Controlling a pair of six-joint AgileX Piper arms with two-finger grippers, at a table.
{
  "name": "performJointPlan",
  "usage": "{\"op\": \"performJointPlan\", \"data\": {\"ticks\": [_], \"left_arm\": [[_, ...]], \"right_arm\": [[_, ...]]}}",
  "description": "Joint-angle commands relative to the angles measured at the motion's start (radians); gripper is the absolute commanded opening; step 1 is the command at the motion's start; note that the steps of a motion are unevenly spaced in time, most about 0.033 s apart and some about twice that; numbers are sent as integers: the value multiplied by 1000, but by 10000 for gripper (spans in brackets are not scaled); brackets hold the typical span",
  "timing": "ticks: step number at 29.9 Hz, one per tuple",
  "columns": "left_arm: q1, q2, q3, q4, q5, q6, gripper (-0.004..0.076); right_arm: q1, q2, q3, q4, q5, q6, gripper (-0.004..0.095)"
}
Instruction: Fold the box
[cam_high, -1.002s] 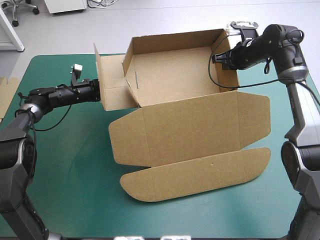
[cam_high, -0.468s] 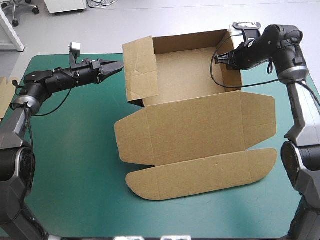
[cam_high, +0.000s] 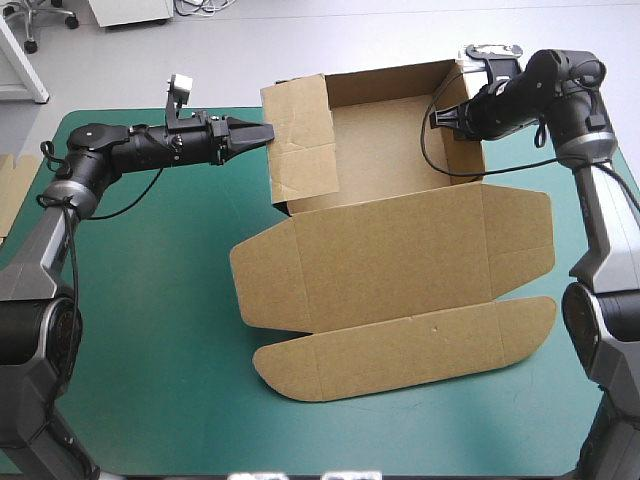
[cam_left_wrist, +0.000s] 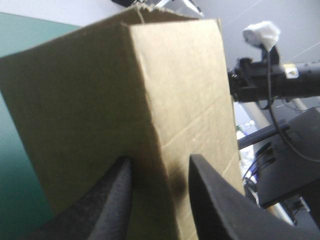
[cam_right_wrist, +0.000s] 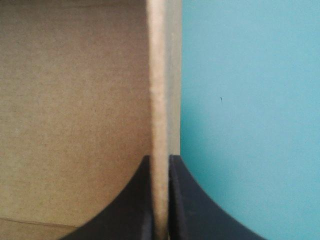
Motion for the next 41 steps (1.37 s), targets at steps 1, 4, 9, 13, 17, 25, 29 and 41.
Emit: {"op": "performJointPlan", "data": {"ticks": [1,4,9,13,17,25,29,41], "left_arm": [[-14,-65,-59,81,107,-62,274],[-21,-80,-59,147,107,-80,274],[-31,-86,-65,139,82,-115,288],[-56,-86,-65,186,27,-147,288],[-83,-86,-65,209,-21,-169,288],[-136,-86,-139,353,-80,-247,307],[-138,-86,-185,435,-85,-289,374],[-138,-86,-256,560,-172,-418,430]], "right_arm": [[-3,-58,-29,46,-45,16,-17],[-3,-58,-29,48,-43,18,-17],[-3,-58,-29,57,-41,35,-17],[-3,-58,-29,71,-39,48,-17],[-3,-58,-29,73,-34,59,-17],[14,-58,-29,73,-22,65,-17],[18,-58,-29,78,-22,74,-17],[18,-58,-29,91,-7,118,-16]]}}
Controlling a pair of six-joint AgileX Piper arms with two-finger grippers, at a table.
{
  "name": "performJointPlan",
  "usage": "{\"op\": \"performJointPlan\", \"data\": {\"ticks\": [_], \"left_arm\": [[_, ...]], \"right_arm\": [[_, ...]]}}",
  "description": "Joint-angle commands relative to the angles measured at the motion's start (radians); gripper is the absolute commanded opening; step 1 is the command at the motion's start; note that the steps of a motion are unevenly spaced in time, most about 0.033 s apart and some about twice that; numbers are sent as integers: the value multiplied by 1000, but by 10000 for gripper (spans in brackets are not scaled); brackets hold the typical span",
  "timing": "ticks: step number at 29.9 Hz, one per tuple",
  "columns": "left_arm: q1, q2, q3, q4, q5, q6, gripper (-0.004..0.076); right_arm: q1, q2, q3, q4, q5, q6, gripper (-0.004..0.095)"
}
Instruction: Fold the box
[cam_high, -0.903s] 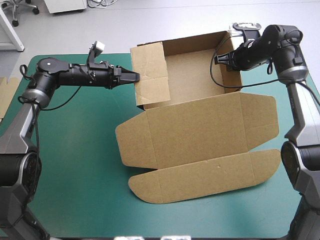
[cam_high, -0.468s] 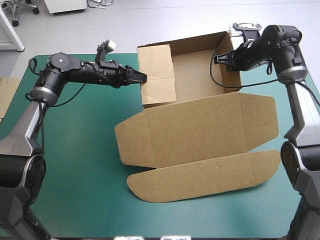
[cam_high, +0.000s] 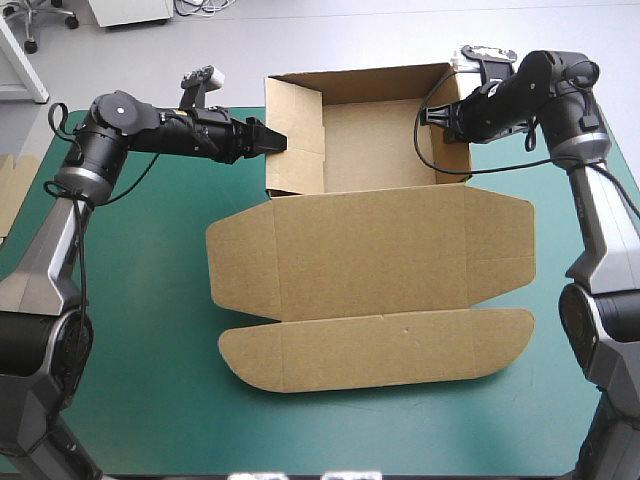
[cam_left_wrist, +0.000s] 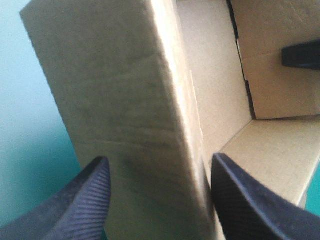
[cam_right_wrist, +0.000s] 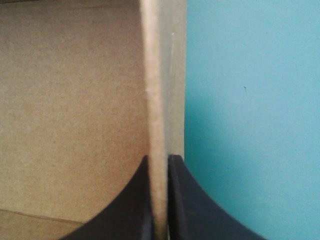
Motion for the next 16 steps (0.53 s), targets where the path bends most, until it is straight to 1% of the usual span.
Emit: {"op": "performJointPlan", "data": {"ticks": [1,3,6,9,11,16], "left_arm": [[-9,-56,-62,13,-46,-49,429],[-20,-56,-85,99,-48,-98,426],[-55,-56,-110,194,-48,-130,416],[-80,-56,-135,284,-48,-164,403],[-92,-54,-149,343,-45,-195,398],[-111,-46,-153,458,-15,-264,385]], "right_arm": [[3,-58,-30,50,-19,21,-16],[10,-58,-30,32,-19,26,-16],[36,-50,-30,24,-19,31,-11],[68,-35,-30,-12,-15,50,-11],[88,-25,-30,-44,-25,67,-11],[115,-10,-30,-48,-72,108,-11]]}}
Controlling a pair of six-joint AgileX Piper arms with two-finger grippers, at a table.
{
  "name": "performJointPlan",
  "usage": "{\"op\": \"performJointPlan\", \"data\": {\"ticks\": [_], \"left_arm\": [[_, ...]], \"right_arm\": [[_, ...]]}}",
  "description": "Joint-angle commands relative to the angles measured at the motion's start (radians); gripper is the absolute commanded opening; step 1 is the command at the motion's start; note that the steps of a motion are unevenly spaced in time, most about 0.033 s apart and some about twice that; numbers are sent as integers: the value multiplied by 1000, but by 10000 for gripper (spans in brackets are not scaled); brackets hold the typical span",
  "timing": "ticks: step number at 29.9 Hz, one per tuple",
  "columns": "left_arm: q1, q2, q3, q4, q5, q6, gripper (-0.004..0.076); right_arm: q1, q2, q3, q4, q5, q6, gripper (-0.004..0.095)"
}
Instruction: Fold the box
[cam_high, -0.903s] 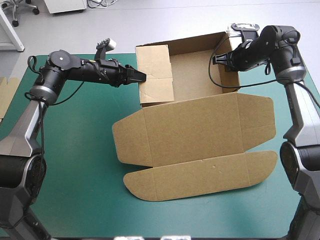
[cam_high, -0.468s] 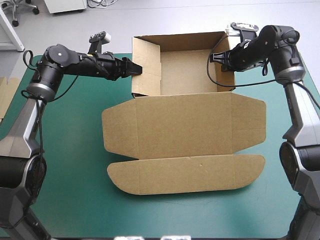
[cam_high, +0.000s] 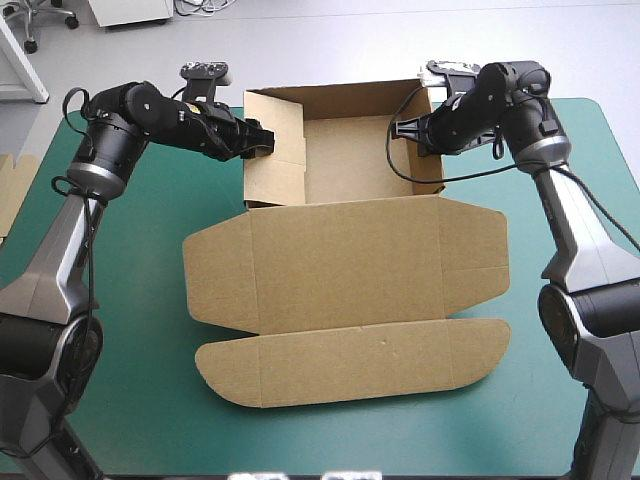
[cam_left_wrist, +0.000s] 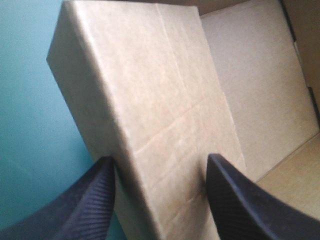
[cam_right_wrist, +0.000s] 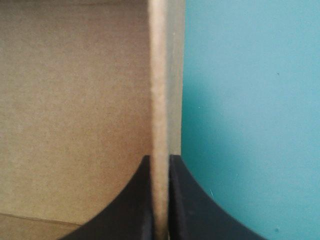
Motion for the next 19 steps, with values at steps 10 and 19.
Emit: {"op": "performJointPlan", "data": {"ticks": [10,19], "left_arm": [[-65,-6,-55,188,32,-114,356],[-118,65,-113,381,136,-158,356]], "right_arm": [[40,-25,-30,16,-81,71,-11],[40,-14,-30,16,-93,123,-11]]}}
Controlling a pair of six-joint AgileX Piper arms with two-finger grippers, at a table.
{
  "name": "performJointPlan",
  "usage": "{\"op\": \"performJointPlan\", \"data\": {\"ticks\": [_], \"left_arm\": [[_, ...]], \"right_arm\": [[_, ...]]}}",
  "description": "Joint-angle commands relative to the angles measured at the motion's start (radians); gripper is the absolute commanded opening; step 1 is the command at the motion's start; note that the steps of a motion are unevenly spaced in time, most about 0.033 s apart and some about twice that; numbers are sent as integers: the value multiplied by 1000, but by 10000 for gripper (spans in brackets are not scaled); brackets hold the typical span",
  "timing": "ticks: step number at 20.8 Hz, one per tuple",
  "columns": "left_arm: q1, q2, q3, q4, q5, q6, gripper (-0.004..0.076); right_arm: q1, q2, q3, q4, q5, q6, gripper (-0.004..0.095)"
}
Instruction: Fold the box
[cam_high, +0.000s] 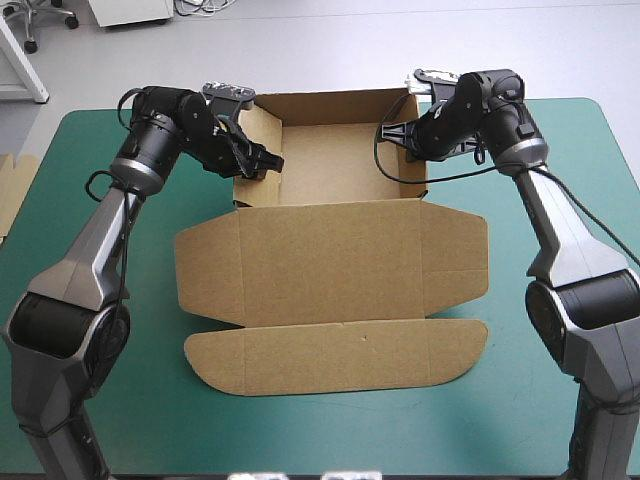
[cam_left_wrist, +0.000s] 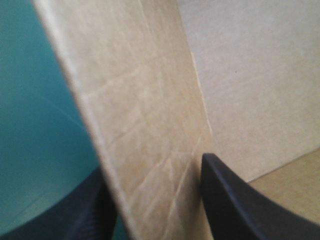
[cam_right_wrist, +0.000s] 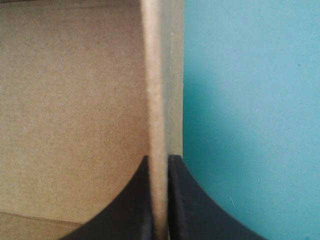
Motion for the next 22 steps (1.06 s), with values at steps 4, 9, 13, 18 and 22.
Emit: {"op": "performJointPlan", "data": {"ticks": [4,9,13,18,22], "left_arm": [[-19,-18,-35,75,-20,-25,356],[-19,-16,-35,114,-110,-37,356],[-19,-14,-35,139,-155,-48,295],[-29,18,-35,219,-120,-43,257],[-73,25,-35,317,-120,-45,104]], "right_arm": [[1,-60,-30,41,-41,19,-11],[1,-38,-30,26,29,1,-11],[1,-30,-30,26,37,-14,-11],[1,-30,-30,24,17,-14,-12],[1,-29,-30,25,21,-18,-11]]}}
